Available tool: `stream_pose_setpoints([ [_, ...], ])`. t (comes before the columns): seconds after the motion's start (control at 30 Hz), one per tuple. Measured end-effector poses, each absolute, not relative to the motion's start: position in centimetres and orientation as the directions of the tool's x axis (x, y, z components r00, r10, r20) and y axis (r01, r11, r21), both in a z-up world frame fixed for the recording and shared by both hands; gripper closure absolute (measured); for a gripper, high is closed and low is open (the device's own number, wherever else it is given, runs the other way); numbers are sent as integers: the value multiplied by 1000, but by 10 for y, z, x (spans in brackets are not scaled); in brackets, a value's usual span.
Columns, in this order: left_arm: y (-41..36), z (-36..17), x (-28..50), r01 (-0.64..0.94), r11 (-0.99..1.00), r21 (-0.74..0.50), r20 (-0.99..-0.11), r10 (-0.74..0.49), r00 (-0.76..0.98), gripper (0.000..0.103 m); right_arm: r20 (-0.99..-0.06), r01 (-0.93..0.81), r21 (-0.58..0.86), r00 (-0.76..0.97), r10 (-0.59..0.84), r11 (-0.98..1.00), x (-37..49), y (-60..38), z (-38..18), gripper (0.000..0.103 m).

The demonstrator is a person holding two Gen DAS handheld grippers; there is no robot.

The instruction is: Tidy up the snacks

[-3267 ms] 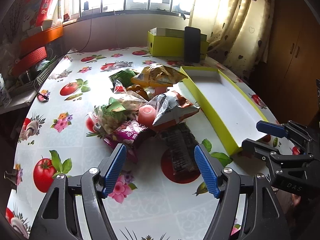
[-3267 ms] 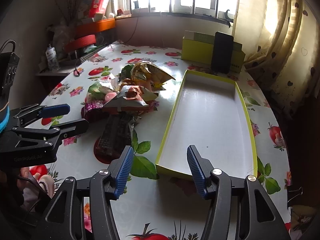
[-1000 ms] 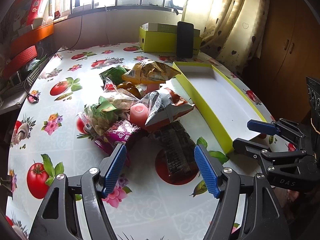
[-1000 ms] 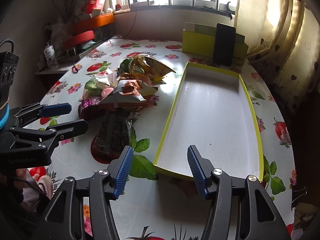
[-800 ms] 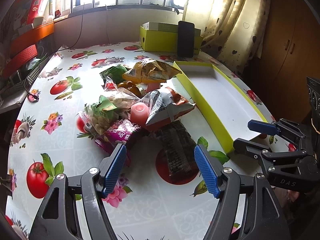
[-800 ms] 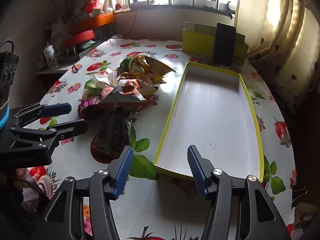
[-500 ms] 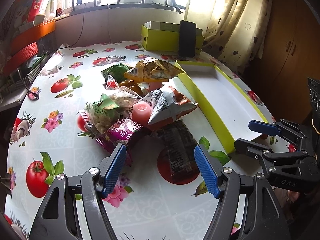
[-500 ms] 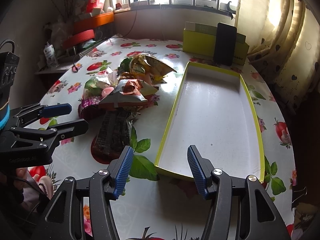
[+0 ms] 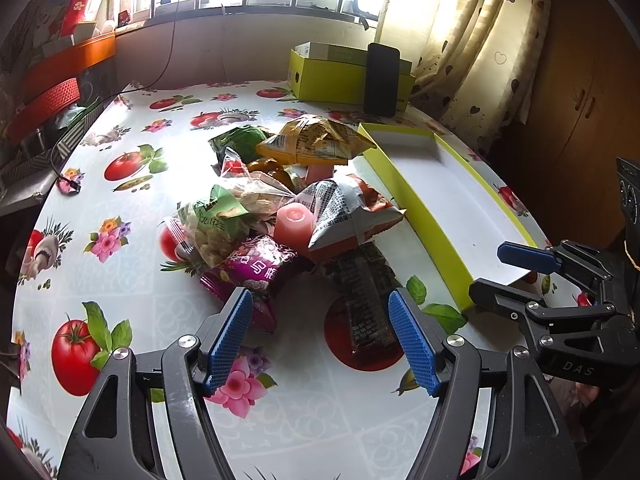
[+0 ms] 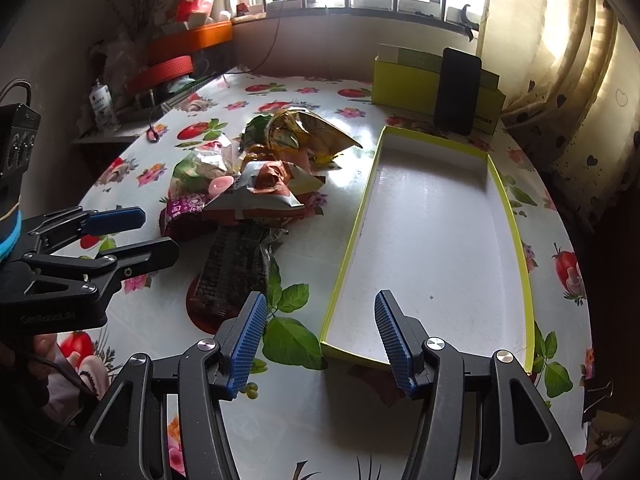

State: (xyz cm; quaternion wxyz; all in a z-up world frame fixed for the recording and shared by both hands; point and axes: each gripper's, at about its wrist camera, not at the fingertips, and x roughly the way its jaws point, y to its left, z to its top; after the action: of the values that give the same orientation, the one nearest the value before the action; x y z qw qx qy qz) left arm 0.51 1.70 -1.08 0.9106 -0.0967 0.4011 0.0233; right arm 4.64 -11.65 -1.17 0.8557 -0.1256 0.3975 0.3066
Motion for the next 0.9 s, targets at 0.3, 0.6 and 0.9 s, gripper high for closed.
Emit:
stream_pose_setpoints([
  [0.3, 28, -10, 5, -137, 975, -173, -730, -33, 683, 32, -764, -638, 22, 486, 425, 770, 51, -105, -10, 47],
  [0.6, 46, -7, 3, -165, 969, -184, -718, -18, 696, 32, -763, -659, 28, 472, 442, 752, 58, -89, -6, 47],
  [0.9, 64, -13, 5, -193, 963, -187, -721, -1, 693, 32, -779, -693, 55, 421, 465, 719, 63, -59, -16, 47],
])
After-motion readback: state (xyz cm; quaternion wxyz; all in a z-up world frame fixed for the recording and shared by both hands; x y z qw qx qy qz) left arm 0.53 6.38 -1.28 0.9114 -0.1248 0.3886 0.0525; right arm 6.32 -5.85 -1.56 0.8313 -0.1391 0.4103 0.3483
